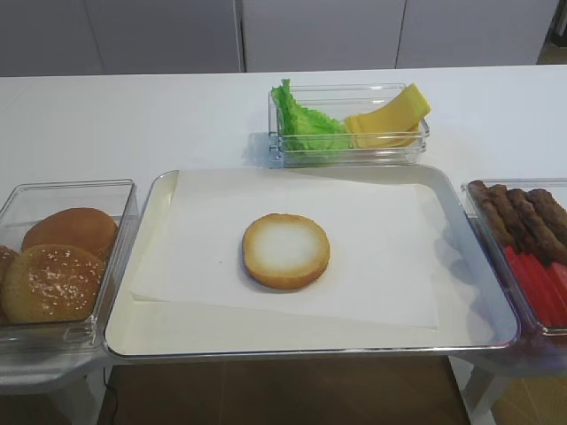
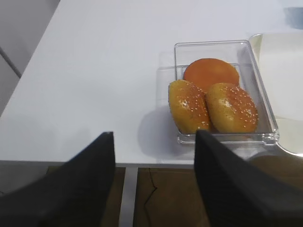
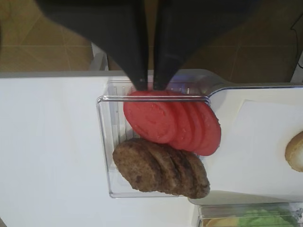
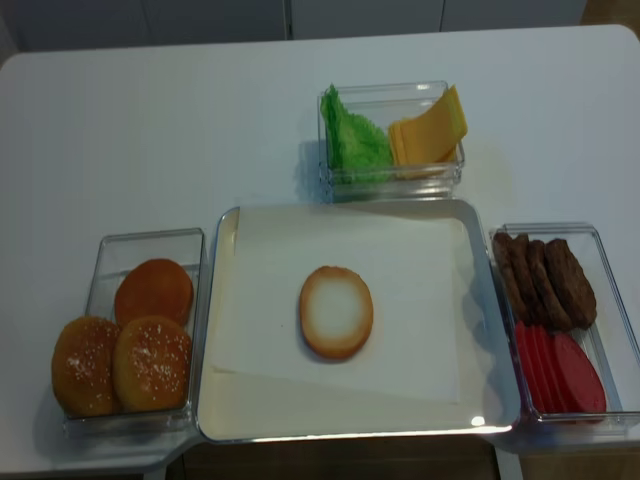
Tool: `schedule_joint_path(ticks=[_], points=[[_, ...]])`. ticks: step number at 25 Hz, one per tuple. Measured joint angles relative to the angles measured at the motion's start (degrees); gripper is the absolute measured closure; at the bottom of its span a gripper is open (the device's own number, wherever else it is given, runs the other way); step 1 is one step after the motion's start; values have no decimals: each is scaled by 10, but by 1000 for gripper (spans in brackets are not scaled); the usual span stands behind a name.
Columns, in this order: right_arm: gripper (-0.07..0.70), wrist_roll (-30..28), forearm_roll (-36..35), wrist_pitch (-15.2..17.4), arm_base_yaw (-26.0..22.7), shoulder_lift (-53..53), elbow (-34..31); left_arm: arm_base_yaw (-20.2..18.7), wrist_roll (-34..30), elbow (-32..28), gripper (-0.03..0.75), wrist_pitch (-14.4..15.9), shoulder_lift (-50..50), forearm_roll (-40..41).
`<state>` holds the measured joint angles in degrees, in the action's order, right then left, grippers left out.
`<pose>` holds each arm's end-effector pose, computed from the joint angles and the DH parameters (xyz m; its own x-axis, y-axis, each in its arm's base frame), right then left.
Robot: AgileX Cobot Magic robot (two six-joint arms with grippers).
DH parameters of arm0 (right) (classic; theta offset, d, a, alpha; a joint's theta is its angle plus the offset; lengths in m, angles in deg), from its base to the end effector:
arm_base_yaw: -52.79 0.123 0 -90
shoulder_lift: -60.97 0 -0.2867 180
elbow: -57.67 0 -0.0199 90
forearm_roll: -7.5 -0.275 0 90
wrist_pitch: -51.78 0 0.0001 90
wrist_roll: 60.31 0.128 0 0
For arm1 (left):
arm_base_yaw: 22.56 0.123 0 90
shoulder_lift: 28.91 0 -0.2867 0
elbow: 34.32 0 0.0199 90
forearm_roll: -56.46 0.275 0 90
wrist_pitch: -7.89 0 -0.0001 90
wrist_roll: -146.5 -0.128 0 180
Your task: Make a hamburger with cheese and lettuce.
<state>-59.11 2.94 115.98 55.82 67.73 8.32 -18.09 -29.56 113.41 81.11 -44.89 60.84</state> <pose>0.0422 0.0114 0.2622 -0.5085 0.0286 -0.8606 -0.0863 0.9927 0.0840 0.0244 0.0113 0.3333 -0.5127 -0.0867 -0.8542 -0.1640 0.9865 -0.0017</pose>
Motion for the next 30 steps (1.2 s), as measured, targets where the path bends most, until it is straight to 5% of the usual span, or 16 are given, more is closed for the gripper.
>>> schedule_joint_path(ticks=[30], points=[[605, 0, 0, 0, 0, 0, 0, -23, -5, -106, 319, 0, 66, -29]])
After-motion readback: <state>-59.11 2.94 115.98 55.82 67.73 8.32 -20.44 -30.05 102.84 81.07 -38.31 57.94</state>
